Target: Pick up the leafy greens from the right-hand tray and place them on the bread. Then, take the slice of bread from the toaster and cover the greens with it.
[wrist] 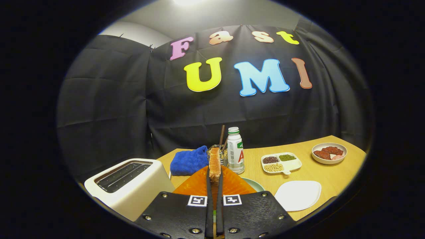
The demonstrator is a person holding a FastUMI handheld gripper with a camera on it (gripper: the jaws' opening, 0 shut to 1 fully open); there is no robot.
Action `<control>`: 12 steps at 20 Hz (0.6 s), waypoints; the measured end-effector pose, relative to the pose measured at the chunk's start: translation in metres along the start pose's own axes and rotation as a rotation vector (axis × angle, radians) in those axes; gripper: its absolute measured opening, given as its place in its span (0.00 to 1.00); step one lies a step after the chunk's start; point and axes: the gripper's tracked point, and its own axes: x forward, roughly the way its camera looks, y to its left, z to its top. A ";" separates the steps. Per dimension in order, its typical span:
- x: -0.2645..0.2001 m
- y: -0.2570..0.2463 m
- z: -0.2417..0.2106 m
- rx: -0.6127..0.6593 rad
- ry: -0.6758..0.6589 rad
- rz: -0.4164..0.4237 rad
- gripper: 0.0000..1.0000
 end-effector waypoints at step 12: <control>0.025 0.024 -0.033 0.080 0.046 0.056 0.04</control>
